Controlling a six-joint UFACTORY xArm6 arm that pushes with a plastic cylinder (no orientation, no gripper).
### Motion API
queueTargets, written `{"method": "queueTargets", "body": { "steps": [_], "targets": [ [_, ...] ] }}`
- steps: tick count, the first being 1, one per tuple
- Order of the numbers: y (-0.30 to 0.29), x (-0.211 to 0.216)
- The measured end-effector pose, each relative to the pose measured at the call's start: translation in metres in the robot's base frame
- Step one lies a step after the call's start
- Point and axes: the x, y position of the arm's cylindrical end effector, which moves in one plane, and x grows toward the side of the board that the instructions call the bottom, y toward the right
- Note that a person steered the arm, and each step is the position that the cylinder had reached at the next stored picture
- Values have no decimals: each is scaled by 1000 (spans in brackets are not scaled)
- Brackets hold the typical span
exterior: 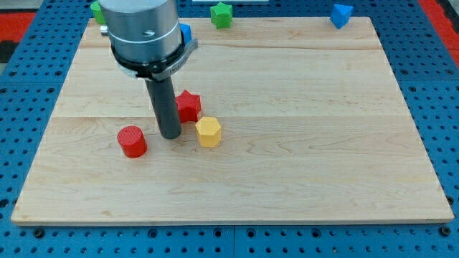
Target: Move the yellow heart towards the up a bit
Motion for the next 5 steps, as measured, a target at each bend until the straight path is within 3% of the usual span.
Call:
{"method": "queueTargets", "body": {
  "steps": [3,5],
  "targets": [
    [-25,-44],
    [-86,-62]
  ]
}}
